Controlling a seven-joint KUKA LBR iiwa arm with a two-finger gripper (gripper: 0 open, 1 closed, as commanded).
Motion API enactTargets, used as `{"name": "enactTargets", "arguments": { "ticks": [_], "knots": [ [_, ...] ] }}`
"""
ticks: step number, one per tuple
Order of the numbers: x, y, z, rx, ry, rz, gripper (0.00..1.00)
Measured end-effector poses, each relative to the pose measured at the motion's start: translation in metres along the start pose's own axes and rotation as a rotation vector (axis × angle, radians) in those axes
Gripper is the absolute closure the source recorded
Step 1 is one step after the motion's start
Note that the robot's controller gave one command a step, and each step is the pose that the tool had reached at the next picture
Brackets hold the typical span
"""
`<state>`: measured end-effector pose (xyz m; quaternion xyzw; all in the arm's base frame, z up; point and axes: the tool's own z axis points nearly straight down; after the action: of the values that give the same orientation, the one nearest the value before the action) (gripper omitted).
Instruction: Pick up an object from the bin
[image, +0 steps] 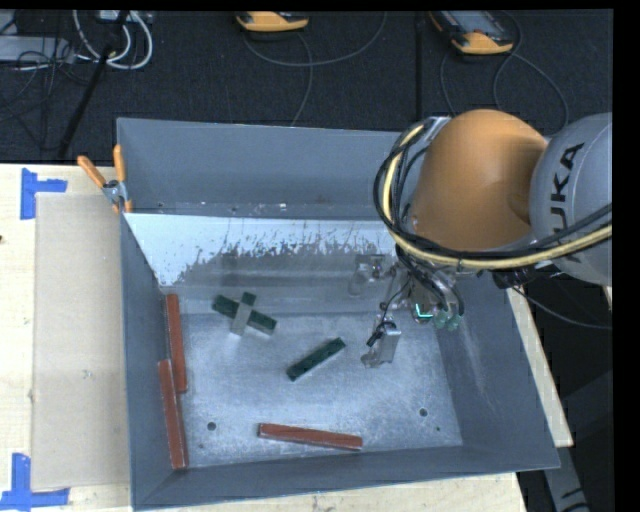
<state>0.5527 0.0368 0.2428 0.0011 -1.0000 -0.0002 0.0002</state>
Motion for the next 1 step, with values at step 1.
{"name": "enactTargets", "arguments": {
  "ticks": [1],
  "knots": [
    [0.0406, 0.0467, 0.1704, 0.0, 0.005, -0.331, 0.0]
  ]
}}
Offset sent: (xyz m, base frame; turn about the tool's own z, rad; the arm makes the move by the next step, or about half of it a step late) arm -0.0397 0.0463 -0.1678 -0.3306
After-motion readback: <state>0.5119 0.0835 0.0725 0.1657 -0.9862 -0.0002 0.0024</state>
